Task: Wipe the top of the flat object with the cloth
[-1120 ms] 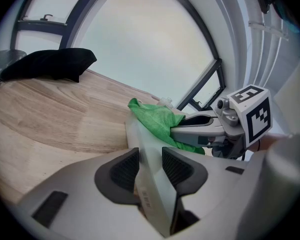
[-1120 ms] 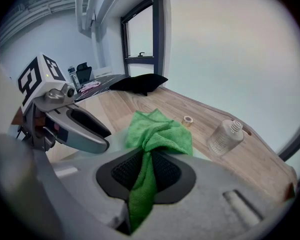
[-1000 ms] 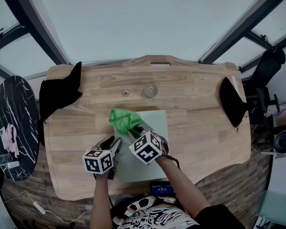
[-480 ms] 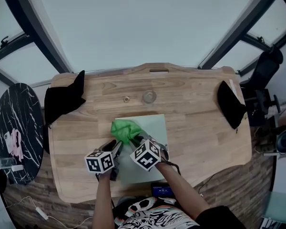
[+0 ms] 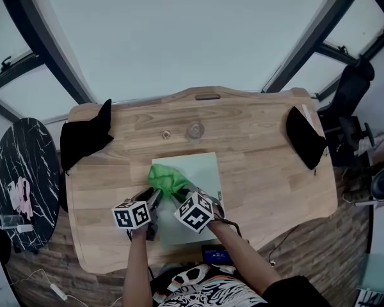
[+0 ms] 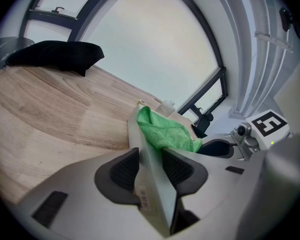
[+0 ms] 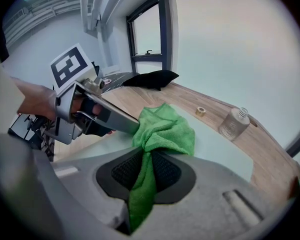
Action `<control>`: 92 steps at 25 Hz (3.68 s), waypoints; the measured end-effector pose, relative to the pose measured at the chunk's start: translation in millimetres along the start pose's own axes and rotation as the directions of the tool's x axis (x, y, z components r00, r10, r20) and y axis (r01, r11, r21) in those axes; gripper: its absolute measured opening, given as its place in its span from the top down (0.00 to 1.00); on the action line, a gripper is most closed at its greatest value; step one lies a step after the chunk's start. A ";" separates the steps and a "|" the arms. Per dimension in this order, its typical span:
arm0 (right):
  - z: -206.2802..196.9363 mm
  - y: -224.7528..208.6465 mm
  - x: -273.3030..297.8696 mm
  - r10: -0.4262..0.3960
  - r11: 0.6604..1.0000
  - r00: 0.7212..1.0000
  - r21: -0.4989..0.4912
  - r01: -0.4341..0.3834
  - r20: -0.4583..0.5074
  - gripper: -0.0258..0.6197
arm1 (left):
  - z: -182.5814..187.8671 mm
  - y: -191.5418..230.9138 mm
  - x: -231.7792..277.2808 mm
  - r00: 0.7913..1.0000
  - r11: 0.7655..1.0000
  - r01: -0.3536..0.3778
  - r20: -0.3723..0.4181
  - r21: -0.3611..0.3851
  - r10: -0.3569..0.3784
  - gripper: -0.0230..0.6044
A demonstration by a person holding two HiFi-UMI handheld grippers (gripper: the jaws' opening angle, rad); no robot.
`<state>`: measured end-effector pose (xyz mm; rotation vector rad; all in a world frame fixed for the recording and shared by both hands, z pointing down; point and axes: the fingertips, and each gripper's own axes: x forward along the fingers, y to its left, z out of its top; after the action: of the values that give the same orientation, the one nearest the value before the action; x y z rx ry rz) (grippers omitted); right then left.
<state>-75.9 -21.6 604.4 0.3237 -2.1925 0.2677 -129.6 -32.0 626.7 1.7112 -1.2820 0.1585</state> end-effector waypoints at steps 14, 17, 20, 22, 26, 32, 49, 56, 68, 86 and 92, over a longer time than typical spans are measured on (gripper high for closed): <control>-20.3 29.5 -7.6 0.027 0.999 1.000 -0.029 -0.027 -0.005 0.87 | -1.3 4.7 1.1 1.000 0.999 -0.021 0.001 0.024 0.021 0.73; -23.0 35.3 -8.1 0.028 0.998 1.000 -0.049 -0.028 -0.010 0.87 | -0.4 5.9 1.3 1.000 1.000 -0.020 0.009 0.024 0.019 0.73; -26.7 42.8 -9.2 0.043 0.997 0.999 -0.060 -0.044 -0.018 0.87 | 0.5 5.7 2.4 1.000 1.000 -0.013 0.018 0.019 0.013 0.73; -29.6 49.0 -10.3 0.050 0.997 0.999 -0.062 -0.051 -0.021 0.87 | -0.3 5.4 2.7 1.000 1.000 -0.012 0.017 0.019 0.011 0.73; -31.3 60.1 -11.5 0.067 0.995 0.997 -0.073 -0.069 -0.028 0.87 | -0.2 6.3 2.0 1.000 1.000 -0.015 0.017 0.018 0.015 0.73; -33.8 75.7 -11.9 0.095 0.992 0.995 -0.079 -0.097 -0.035 0.87 | 0.1 6.4 4.0 1.000 1.000 -0.001 0.003 0.030 0.001 0.73; -38.9 122.9 -12.2 0.210 0.968 0.973 -0.116 -0.220 -0.091 0.87 | -0.1 8.1 1.0 1.000 1.000 -0.020 0.025 0.011 0.020 0.73; -40.6 134.3 -11.1 0.257 0.959 0.958 -0.088 -0.269 -0.127 0.87 | -5.8 6.8 5.2 1.000 1.000 -0.009 -0.019 -0.013 0.009 0.71; -36.3 137.2 -13.6 0.257 0.960 0.952 -0.069 -0.272 -0.168 0.87 | -6.1 5.7 4.2 1.000 1.000 0.006 -0.024 -0.017 -0.007 0.72; -60.1 129.9 -29.1 0.251 0.964 0.957 -0.046 -0.260 -0.144 0.87 | 0.9 7.5 3.0 1.000 1.000 -0.007 0.015 0.020 0.007 0.72; -69.6 120.4 -35.2 0.244 0.969 0.961 -0.014 -0.247 -0.129 0.87 | -2.9 10.5 3.4 1.000 1.000 -0.015 0.010 0.013 0.015 0.72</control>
<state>-42.6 117.9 608.2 0.0153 -2.1078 0.3813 -135.3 -32.1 636.7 1.7160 -1.3041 0.1675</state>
